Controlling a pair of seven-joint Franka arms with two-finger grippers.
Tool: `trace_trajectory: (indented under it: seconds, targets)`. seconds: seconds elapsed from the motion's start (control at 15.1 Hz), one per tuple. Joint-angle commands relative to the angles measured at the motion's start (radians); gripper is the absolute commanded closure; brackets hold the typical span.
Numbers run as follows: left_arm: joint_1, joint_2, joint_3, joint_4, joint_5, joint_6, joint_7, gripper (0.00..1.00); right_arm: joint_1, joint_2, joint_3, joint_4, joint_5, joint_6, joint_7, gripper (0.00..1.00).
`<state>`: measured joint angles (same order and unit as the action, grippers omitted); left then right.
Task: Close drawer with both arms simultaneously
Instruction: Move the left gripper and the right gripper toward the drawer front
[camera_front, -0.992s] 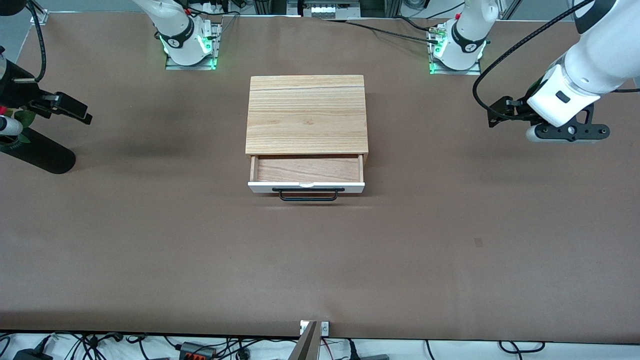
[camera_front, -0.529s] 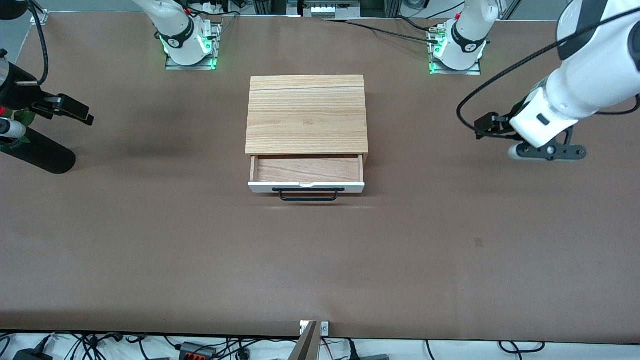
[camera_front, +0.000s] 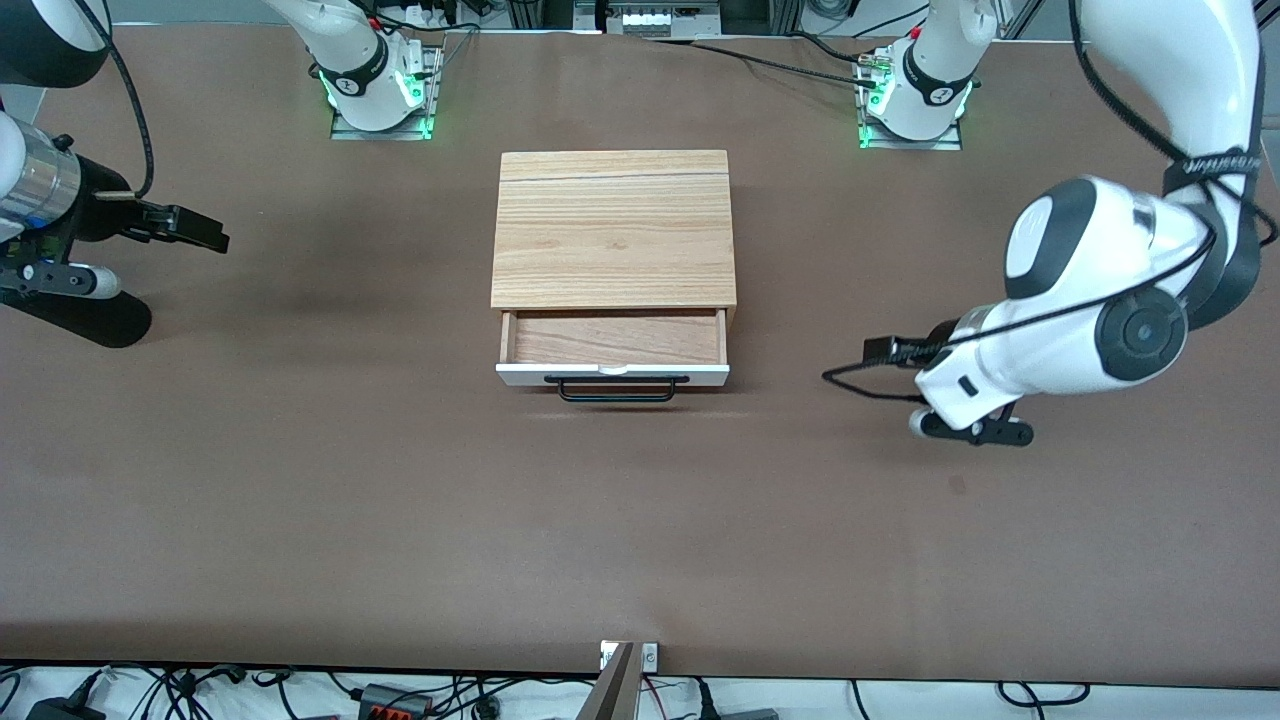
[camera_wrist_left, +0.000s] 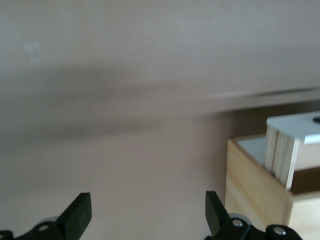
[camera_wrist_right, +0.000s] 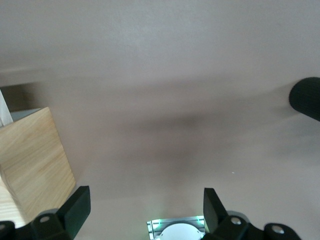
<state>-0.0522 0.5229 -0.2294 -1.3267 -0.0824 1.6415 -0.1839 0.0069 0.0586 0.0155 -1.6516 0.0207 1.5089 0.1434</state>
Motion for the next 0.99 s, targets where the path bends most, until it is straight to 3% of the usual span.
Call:
trace_trajectory:
  seconds: [0.0, 0.26, 0.93]
  targets:
    - [-0.035, 0.058, 0.001, 0.061, -0.013, 0.079, -0.006, 0.0, 0.057, 0.087, 0.001, 0.094, 0.008, 0.0, -0.008, 0.0]
    - [-0.046, 0.124, -0.001, 0.06, -0.039, 0.262, 0.003, 0.0, 0.134, 0.226, 0.001, 0.116, 0.031, 0.265, -0.002, 0.0]
    - [-0.172, 0.218, 0.001, 0.058, -0.086, 0.337, 0.001, 0.0, 0.337, 0.524, 0.003, 0.111, 0.079, 0.906, 0.007, 0.0]
